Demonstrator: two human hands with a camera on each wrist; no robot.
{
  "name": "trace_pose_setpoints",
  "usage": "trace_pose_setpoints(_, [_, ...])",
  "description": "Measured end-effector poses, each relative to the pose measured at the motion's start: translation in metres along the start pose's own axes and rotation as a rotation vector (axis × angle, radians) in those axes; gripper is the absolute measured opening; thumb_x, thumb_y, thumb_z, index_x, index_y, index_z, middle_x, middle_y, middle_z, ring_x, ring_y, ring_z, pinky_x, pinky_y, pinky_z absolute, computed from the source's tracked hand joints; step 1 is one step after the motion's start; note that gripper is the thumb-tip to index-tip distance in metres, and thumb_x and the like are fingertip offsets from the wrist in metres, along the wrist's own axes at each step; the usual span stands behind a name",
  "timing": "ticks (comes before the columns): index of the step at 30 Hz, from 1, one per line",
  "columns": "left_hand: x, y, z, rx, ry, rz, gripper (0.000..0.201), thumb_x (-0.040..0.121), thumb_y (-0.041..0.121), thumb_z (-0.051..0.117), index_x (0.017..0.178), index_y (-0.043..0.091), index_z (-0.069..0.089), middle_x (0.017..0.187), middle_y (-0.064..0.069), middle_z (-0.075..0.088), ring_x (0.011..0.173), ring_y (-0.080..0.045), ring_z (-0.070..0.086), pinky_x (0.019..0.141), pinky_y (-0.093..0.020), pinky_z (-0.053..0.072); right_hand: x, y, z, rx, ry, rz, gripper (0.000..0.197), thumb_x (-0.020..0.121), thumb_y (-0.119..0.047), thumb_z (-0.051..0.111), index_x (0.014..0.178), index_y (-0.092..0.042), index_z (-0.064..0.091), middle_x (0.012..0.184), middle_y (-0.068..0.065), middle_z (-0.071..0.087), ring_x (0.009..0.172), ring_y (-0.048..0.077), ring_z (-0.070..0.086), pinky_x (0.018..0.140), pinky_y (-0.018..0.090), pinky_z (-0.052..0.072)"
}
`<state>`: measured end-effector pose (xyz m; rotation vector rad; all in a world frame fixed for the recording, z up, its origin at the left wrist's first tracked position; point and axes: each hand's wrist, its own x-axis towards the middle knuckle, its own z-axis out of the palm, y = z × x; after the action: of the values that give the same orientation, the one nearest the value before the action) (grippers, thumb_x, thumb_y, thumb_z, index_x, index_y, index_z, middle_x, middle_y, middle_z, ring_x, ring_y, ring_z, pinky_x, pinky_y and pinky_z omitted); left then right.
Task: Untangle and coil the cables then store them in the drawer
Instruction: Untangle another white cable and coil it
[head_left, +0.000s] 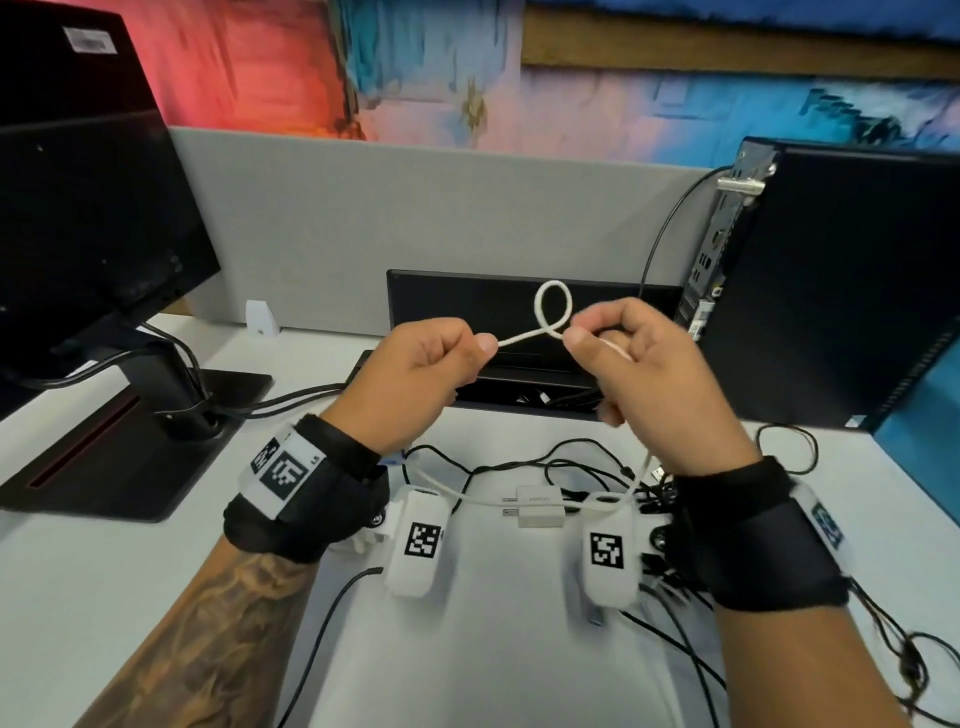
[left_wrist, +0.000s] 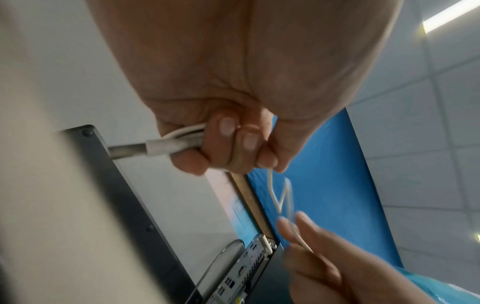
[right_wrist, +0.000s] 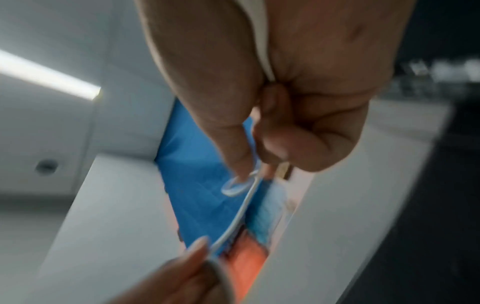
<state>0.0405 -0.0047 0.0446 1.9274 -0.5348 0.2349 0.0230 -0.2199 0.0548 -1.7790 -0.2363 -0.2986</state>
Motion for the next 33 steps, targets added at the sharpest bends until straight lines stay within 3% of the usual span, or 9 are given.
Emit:
trace_pose_setpoints(4, [0.003,-0.005,-0.023,-0.146,0.042,-0.119,0.044,0.102,0.027,0.052,0.060,0.014,0.042,0.056,0.002,0.036,0.053,-0.014,0.035,0.056,-0.025,0.040,0.004,0.005,-0.034,-0.265,0.272,-0.086,0.025,0.096,-0.040,0.065,0.080,-0.022,0.066,0.066,-0.011,0.057,0.059,0.006,0.048,0.062,0.027,0.040])
trace_pose_setpoints(7, [0.007,-0.012,-0.035,-0.592,-0.092,-0.274,0.045,0.097,0.031,0.051,0.056,0.018,0.041,0.051,0.005,0.026,0.045,-0.013,0.024,0.048,-0.024,0.035,0.008,0.019,-0.040,-0.366,0.319,-0.074,0.037,0.101,-0.040,0.057,0.078,-0.013,0.066,0.066,-0.003,0.058,0.064,0.009,0.052,0.068,0.028,0.040])
trace_pose_setpoints(10, [0.010,-0.012,-0.035,-1.074,-0.212,-0.402,0.043,0.099,0.035,0.044,0.058,0.020,0.044,0.052,0.010,0.021,0.045,-0.007,0.018,0.046,-0.021,0.037,0.012,0.037,-0.022,-0.481,0.262,-0.011,0.045,0.102,-0.043,0.055,0.073,-0.009,0.066,0.068,0.004,0.061,0.068,0.016,0.056,0.066,0.029,0.043])
trace_pose_setpoints(12, [0.010,-0.010,-0.036,-1.323,-0.252,-0.379,0.032,0.098,0.031,0.043,0.069,0.017,0.049,0.057,0.009,0.026,0.048,-0.007,0.023,0.055,-0.021,0.044,0.012,0.045,-0.012,-0.534,0.166,0.028,0.046,0.100,-0.045,0.056,0.070,-0.013,0.066,0.066,0.004,0.061,0.066,0.019,0.056,0.066,0.032,0.045])
trace_pose_setpoints(15, [0.010,-0.005,-0.038,-1.528,-0.087,-0.287,0.014,0.091,0.015,0.045,0.087,0.008,0.057,0.070,0.004,0.052,0.055,-0.007,0.050,0.072,-0.029,0.057,0.007,0.046,0.004,-0.571,-0.025,0.060,0.044,0.098,-0.046,0.059,0.068,-0.015,0.066,0.067,0.003,0.060,0.067,0.018,0.055,0.064,0.032,0.044])
trace_pose_setpoints(20, [0.018,-0.012,-0.033,-1.454,0.414,-0.214,0.024,0.097,0.001,0.045,0.092,-0.001,0.068,0.092,-0.012,0.074,0.085,-0.017,0.074,0.081,-0.036,0.060,-0.007,0.021,0.026,-0.591,-0.337,0.019,0.042,0.096,-0.052,0.060,0.070,-0.020,0.068,0.072,-0.007,0.067,0.069,0.006,0.061,0.071,0.030,0.053])
trace_pose_setpoints(25, [0.016,-0.015,-0.016,-1.062,0.518,-0.145,0.017,0.101,0.002,0.048,0.111,0.001,0.062,0.106,-0.015,0.073,0.099,-0.025,0.073,0.085,-0.032,0.058,-0.025,-0.021,0.026,-0.486,-0.451,-0.085,0.031,0.095,-0.043,0.066,0.075,-0.020,0.073,0.068,-0.013,0.065,0.065,0.001,0.059,0.066,0.020,0.045])
trace_pose_setpoints(29, [0.007,-0.009,0.001,-0.355,0.357,0.012,0.018,0.098,0.001,0.054,0.105,0.003,0.070,0.094,-0.010,0.076,0.087,-0.022,0.075,0.080,-0.032,0.059,-0.031,-0.040,0.019,-0.320,-0.319,-0.270,0.014,0.098,-0.024,0.066,0.089,-0.021,0.077,0.074,-0.007,0.067,0.064,0.005,0.056,0.060,0.018,0.044])
trace_pose_setpoints(33, [0.000,-0.002,0.007,-0.239,-0.113,-0.062,0.030,0.104,0.011,0.043,0.099,-0.003,0.069,0.079,-0.011,0.068,0.069,-0.021,0.062,0.072,-0.044,0.054,-0.020,-0.031,0.007,-0.261,0.001,-0.371,0.014,0.099,-0.017,0.063,0.097,-0.022,0.076,0.086,-0.009,0.073,0.081,0.007,0.066,0.072,0.016,0.049])
